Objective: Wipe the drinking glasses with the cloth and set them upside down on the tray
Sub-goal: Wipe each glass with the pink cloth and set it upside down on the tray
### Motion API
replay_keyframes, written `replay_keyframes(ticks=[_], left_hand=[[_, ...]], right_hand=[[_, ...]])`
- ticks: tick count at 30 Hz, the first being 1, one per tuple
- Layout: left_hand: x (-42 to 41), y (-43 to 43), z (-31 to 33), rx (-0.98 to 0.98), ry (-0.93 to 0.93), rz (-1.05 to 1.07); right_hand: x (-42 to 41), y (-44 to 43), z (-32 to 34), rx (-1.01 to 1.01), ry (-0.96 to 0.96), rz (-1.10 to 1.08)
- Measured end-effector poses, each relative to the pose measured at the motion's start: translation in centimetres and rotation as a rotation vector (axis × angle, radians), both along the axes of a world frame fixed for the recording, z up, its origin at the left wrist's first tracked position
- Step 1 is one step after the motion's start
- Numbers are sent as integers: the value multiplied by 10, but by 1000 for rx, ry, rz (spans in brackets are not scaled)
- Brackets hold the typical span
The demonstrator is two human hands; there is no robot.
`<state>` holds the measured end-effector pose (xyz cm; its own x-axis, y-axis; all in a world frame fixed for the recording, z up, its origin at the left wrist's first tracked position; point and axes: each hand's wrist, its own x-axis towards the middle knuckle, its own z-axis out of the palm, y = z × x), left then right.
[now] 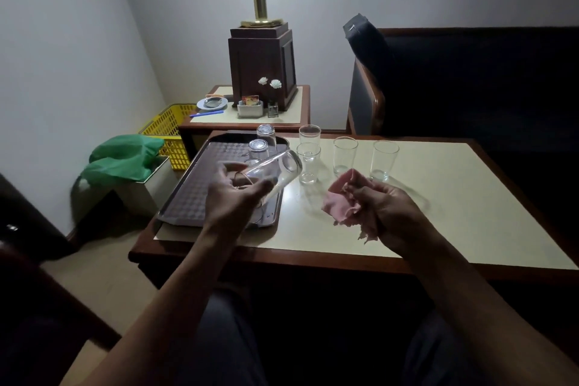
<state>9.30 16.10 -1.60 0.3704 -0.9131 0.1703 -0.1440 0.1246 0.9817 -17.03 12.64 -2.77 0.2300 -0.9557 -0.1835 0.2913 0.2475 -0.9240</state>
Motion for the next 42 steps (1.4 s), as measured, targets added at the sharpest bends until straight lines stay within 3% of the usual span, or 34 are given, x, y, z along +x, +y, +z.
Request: replay_keyframes(ticks=[2,4,7,9,11,18,20,28,35,40,42], left_hand=[[14,0,5,220,514,-25],[36,1,0,352,784,-107],[62,5,-10,341,947,-249],[72,6,-10,287,951,-219],[79,1,-8,236,829,-130],[113,-35,-50,224,-224,202],[118,-48,-63,282,-394,236],[133,-80,-95,393,-495,289],[133,-71,-90,410,-406,206],[72,-49,-51,-27,-491,432],[38,-53,-41,-218,-541,407]], right_hand=[[3,3,0,-15,30,-2],[4,4,-5,-28,53,-1],[7,4,-8,-26,82,3],[11,4,-9,-23,105,-1],[14,4,-10,-24,129,-7],[25,-6,-18,-64,188,-29],[28,-8,-19,-75,208,-41],[23,-9,-15,-90,230,-58],[16,-22,-29,-54,186,-79],[11,-32,-34,-19,136,-155],[5,-35,-34,-5,102,-166]])
